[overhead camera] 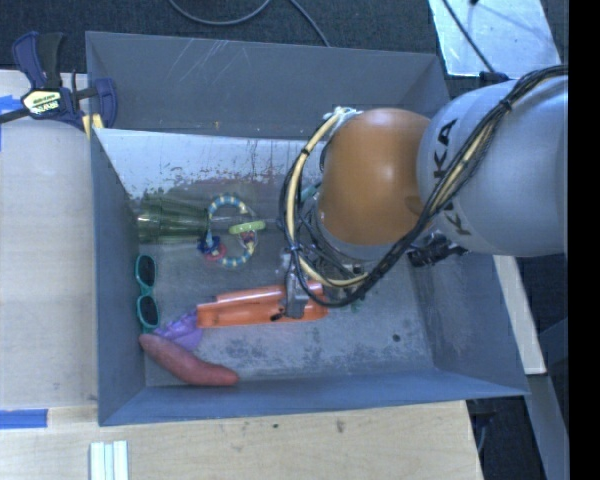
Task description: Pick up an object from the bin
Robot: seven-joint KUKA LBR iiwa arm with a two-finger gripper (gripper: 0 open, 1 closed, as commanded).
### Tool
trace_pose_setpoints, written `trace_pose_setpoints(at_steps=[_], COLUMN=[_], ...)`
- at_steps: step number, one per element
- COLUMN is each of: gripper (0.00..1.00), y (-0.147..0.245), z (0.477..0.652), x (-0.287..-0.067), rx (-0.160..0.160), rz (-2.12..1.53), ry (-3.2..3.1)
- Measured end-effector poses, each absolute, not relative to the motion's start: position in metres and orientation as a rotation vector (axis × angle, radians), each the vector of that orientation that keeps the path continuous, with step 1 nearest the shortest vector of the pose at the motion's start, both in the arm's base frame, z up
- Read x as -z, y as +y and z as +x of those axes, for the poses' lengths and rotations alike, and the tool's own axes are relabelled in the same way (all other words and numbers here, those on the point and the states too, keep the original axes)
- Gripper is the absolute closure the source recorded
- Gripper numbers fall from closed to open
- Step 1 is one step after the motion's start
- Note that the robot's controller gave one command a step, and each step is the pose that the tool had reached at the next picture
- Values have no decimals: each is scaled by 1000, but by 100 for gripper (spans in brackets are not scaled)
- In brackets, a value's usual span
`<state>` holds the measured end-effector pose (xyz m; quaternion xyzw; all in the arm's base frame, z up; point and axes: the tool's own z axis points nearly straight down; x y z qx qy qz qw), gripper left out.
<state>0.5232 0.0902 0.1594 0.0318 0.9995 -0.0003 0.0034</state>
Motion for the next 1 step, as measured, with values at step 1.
trace_pose_setpoints(at_steps=[1], gripper=[100], y=[120], z=[510], x=[-237], rx=[4], rz=[206], ry=[3138])
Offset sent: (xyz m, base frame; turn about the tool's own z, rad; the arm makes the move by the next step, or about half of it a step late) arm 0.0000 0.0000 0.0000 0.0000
